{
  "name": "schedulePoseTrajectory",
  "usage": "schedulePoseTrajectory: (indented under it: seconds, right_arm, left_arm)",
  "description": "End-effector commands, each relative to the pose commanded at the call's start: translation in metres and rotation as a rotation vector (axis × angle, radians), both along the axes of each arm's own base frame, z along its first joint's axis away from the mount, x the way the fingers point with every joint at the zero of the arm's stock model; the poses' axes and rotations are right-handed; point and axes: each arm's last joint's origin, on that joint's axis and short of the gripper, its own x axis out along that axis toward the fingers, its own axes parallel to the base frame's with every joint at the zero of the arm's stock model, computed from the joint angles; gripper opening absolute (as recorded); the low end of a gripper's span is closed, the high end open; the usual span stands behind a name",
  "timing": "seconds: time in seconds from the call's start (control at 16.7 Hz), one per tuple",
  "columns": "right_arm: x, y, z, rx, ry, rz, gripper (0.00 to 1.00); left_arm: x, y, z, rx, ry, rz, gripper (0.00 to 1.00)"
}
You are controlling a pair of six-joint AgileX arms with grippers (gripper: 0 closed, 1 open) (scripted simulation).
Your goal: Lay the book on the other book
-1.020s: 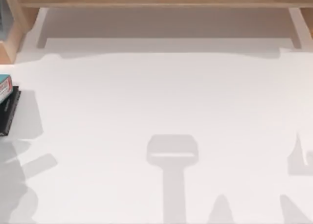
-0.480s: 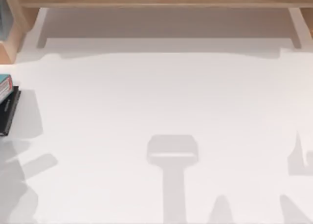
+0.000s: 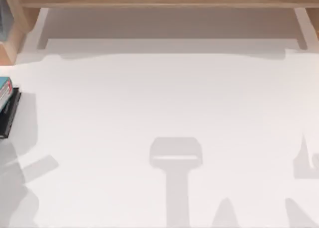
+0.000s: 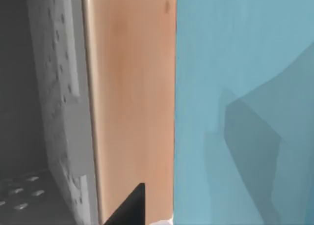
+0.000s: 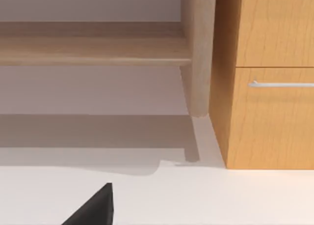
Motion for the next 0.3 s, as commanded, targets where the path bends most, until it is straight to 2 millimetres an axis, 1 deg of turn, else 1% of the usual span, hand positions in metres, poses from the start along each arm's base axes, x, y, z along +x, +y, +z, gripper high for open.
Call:
schedulePoseTrajectory:
  seconds: [0.3]
  right_arm:
    - [0.0000,0.0000,0.0000,0.000,0.000,0.000,1.00]
  left_arm:
    - [0.0000,0.0000,0.0000,0.000,0.000,0.000,1.00]
